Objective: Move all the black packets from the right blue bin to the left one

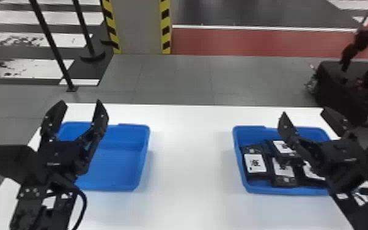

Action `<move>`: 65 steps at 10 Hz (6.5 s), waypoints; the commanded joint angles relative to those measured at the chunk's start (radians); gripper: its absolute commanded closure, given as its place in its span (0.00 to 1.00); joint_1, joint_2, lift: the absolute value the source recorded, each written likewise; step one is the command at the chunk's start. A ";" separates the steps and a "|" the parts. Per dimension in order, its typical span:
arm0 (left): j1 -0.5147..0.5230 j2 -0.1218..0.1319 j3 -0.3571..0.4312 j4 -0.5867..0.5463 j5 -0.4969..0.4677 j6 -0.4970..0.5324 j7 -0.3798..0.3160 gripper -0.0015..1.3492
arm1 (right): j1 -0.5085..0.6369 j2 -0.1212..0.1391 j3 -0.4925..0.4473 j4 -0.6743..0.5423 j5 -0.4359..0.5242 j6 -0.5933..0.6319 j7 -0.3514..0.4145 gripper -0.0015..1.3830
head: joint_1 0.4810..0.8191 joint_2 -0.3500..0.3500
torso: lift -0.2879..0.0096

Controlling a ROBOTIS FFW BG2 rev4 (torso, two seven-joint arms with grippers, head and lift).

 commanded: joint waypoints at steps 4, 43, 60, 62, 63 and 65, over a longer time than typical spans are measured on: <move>-0.001 -0.003 0.000 0.002 -0.001 0.000 -0.002 0.28 | -0.007 0.000 0.000 0.005 0.000 0.002 0.003 0.09 | 0.63 0.51 | 0.60; -0.084 -0.003 -0.029 0.002 0.704 0.444 -0.344 0.28 | -0.203 -0.051 0.167 -0.107 -0.092 0.339 0.393 0.84 | 0.59 0.58 | 0.60; -0.109 -0.003 -0.029 -0.047 0.709 0.495 -0.308 0.91 | -0.343 -0.086 0.403 0.177 -0.229 0.132 0.425 0.18 | 0.61 0.76 | 0.60; -0.101 -0.003 0.020 -0.022 0.557 0.400 -0.236 0.91 | -0.272 -0.075 0.316 0.170 -0.204 0.086 0.427 0.08 | 0.57 0.74 | 0.60; -0.101 -0.003 0.076 0.020 0.354 0.336 -0.179 0.91 | -0.237 -0.069 0.270 0.158 -0.184 0.086 0.427 0.13 | 0.59 0.75 | 0.60; -0.059 -0.003 0.119 0.054 0.060 0.228 0.000 0.91 | -0.173 -0.064 0.199 0.096 -0.121 0.110 0.416 0.16 | 0.63 0.83 | 0.60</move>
